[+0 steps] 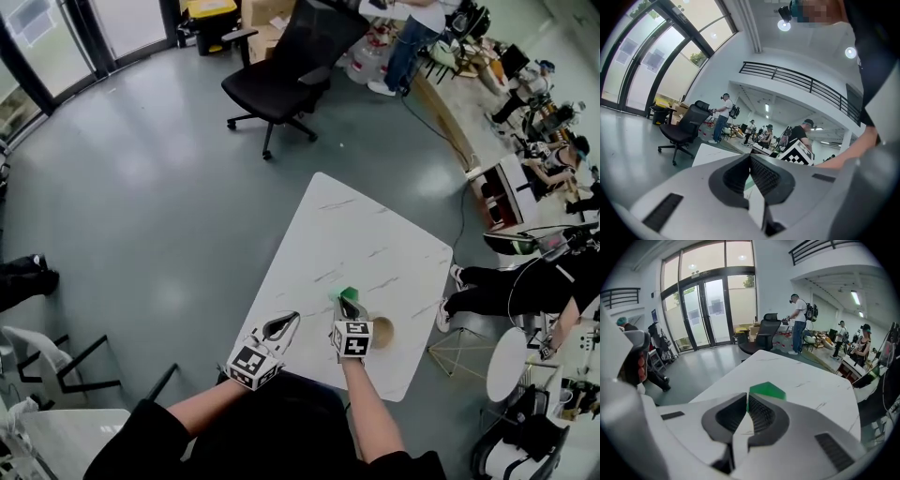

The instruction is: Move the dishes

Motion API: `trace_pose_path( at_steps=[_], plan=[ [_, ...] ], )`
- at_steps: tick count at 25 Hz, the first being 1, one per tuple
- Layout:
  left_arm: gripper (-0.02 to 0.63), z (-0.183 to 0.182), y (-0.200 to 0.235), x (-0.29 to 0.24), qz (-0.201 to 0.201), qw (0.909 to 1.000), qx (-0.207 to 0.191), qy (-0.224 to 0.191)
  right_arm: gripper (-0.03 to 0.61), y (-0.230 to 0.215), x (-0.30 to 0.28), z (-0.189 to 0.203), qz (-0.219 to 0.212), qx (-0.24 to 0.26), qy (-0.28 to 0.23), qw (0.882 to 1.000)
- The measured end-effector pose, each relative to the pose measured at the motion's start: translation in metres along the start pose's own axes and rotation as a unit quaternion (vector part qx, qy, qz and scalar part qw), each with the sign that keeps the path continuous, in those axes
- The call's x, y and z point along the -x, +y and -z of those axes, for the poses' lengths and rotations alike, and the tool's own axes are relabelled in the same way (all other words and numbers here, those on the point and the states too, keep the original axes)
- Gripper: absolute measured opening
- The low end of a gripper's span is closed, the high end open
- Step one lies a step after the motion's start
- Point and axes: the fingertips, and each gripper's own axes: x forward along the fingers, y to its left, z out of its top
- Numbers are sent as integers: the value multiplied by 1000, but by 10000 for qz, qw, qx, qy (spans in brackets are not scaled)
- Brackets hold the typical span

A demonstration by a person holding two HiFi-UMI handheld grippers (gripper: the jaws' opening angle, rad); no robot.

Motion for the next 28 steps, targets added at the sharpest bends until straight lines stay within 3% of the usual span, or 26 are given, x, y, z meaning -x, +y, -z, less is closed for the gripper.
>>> trace_pose_path(
  at_steps=[7,15,21,23,28],
  plan=[
    [15,-1,19,8,1,10000,-32,2,29,4,-43,9,279,757,243,9964],
    [15,-2,53,26,-158,9997,-138,133,31,19,-64,15,322,1093,511,9922],
    [15,-3,58,24,-177,9997,-91,126,31,21,-63,10,348,1000,359,9937],
    [15,-4,56,24,-144,9997,-113,138,79,25,-60,6,308,990,280,9942],
    [15,-4,44,23,-73,9995,-221,195,81,25,-39,-3,329,743,1,9967]
  ],
)
